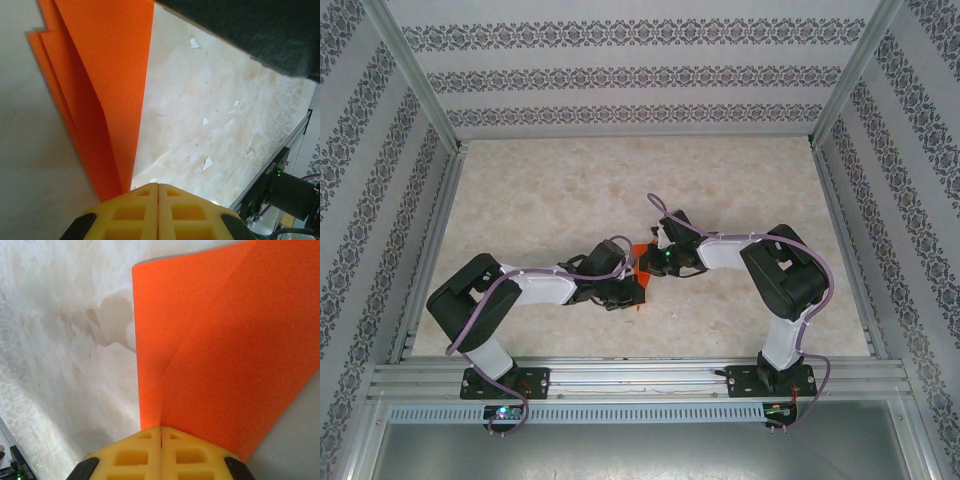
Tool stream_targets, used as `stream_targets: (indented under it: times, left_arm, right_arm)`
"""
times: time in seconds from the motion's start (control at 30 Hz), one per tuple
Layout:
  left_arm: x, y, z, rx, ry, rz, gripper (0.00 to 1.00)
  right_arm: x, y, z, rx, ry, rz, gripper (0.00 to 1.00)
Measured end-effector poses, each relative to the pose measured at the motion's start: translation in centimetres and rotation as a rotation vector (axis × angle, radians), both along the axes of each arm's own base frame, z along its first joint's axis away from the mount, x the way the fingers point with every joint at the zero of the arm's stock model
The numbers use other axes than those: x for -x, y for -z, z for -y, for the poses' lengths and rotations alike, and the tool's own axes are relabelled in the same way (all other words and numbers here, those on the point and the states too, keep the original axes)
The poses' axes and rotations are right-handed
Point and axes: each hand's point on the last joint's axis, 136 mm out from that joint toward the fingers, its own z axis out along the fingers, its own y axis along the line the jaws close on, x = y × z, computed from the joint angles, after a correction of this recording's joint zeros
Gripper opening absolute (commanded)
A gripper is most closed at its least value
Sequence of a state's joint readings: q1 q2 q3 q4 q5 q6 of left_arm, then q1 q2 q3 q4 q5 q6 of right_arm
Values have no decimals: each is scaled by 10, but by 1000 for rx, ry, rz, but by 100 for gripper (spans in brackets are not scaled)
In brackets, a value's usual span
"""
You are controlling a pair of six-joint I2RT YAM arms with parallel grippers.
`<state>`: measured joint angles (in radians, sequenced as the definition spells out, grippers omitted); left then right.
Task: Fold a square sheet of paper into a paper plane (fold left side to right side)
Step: Fold the wing for the fifth time at the center of the table.
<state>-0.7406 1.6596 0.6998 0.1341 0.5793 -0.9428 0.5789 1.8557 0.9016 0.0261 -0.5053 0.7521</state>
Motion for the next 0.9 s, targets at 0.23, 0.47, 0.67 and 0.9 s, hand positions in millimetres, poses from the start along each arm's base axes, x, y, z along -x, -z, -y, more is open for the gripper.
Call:
stream_targets:
  times: [0.23, 0.47, 0.67, 0.9]
  left_arm:
    - [5, -2, 3, 17, 20, -15, 5]
    - [4, 1, 2, 7, 16, -14, 5]
    - [3, 6, -2, -13, 2, -9, 5]
    - [5, 12, -5, -27, -4, -13, 4]
  right_arm:
    - [-1, 0, -1, -1, -1, 0, 0]
    - [-1, 0, -2, -1, -2, 1, 0]
    - [-1, 0, -2, 2, -6, 0, 0]
    - [-1, 0, -2, 8, -20, 5, 0]
